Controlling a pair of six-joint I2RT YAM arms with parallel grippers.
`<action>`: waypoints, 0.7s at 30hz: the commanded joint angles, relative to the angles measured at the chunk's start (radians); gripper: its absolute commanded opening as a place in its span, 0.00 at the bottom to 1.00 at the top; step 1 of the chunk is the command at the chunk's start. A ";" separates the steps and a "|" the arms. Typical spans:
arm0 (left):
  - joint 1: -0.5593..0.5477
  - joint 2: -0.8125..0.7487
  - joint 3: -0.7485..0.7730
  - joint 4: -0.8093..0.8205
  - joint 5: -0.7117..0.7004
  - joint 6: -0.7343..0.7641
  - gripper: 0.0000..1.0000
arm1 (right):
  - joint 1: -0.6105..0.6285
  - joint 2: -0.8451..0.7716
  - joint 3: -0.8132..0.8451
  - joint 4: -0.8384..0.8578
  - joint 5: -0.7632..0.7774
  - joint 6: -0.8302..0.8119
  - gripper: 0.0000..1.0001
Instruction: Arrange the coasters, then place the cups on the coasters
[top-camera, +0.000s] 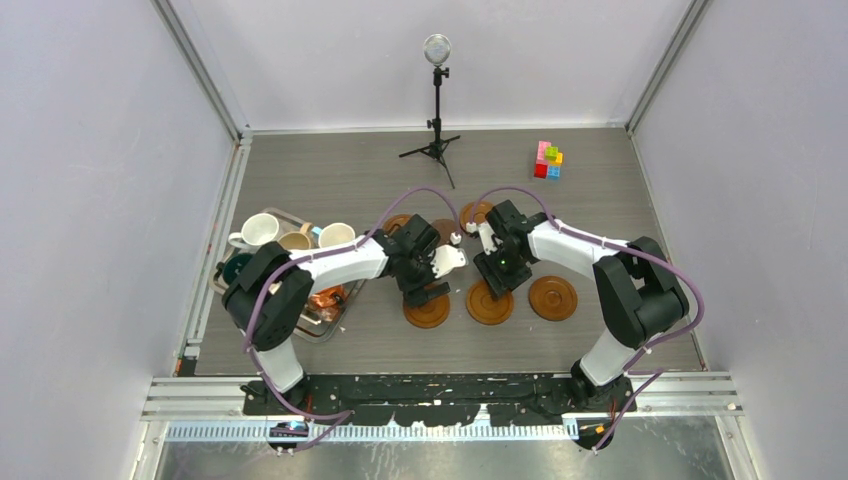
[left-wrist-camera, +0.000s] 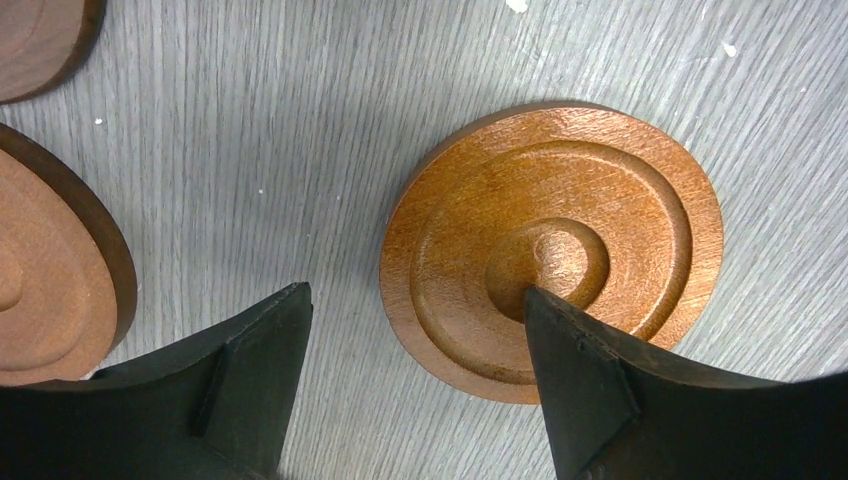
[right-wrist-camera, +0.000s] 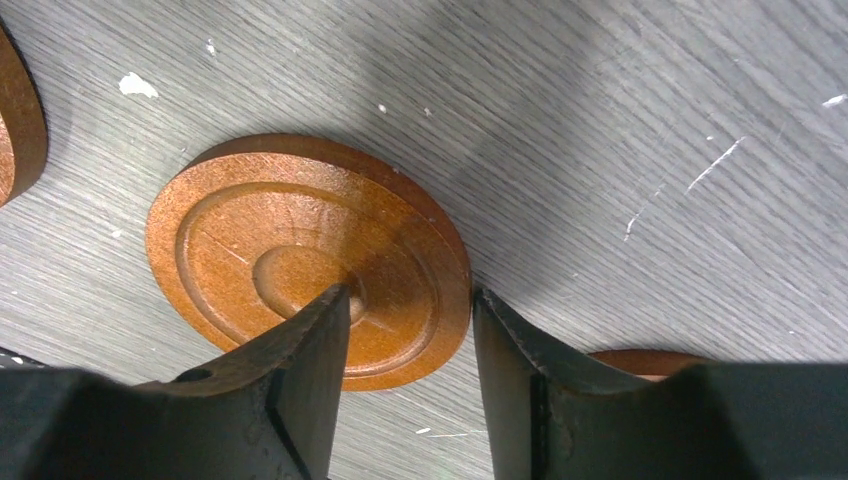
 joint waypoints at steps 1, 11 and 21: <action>0.010 -0.041 -0.014 -0.041 -0.030 0.006 0.80 | 0.010 -0.034 0.034 0.015 -0.028 0.020 0.57; 0.033 -0.125 0.197 -0.175 0.121 -0.081 0.90 | -0.030 -0.079 0.279 -0.119 -0.139 0.029 0.75; 0.129 -0.083 0.363 -0.245 0.095 -0.082 0.94 | -0.206 0.121 0.550 -0.095 -0.152 0.067 0.77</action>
